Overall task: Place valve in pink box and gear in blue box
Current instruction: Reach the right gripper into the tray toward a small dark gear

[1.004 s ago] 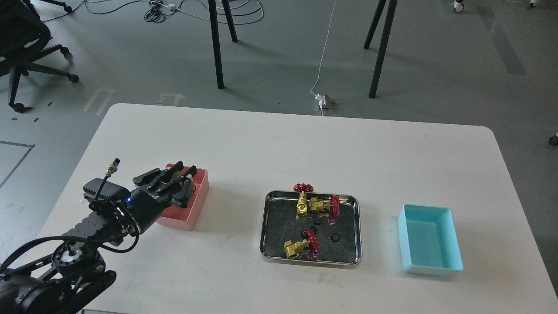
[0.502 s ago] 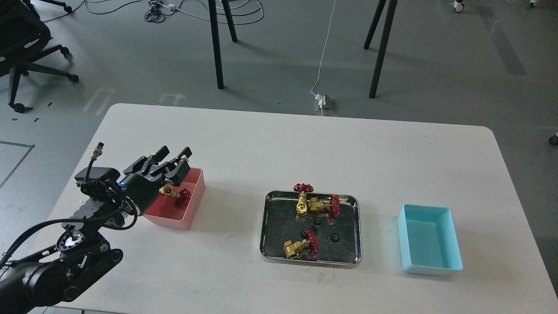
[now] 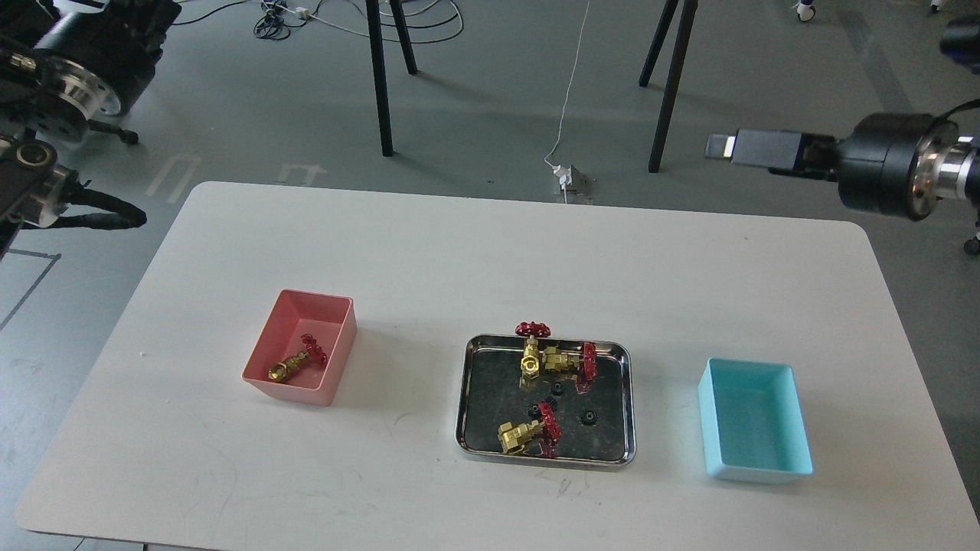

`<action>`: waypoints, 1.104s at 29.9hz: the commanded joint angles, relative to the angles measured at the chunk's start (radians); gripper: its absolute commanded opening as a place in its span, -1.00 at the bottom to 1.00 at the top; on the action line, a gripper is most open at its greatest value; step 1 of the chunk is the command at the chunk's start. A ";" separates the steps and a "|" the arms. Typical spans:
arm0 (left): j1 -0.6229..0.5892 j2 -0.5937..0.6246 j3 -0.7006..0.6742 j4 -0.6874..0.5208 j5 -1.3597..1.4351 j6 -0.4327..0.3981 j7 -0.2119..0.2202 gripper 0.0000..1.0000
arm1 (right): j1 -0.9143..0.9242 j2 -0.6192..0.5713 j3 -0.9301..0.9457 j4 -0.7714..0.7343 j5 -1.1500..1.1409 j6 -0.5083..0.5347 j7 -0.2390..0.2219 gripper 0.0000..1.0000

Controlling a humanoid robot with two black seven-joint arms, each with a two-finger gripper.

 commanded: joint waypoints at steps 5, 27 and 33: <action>-0.193 0.032 -0.012 0.097 -0.124 -0.057 0.015 1.00 | -0.133 0.121 -0.045 0.053 -0.459 0.105 0.044 0.97; -0.235 0.070 -0.030 0.102 -0.123 -0.023 0.006 1.00 | -0.305 0.578 -0.201 -0.226 -0.846 0.105 0.052 0.79; -0.241 0.076 -0.030 0.102 -0.123 -0.021 0.006 1.00 | -0.310 0.655 -0.201 -0.292 -0.847 0.105 0.052 0.75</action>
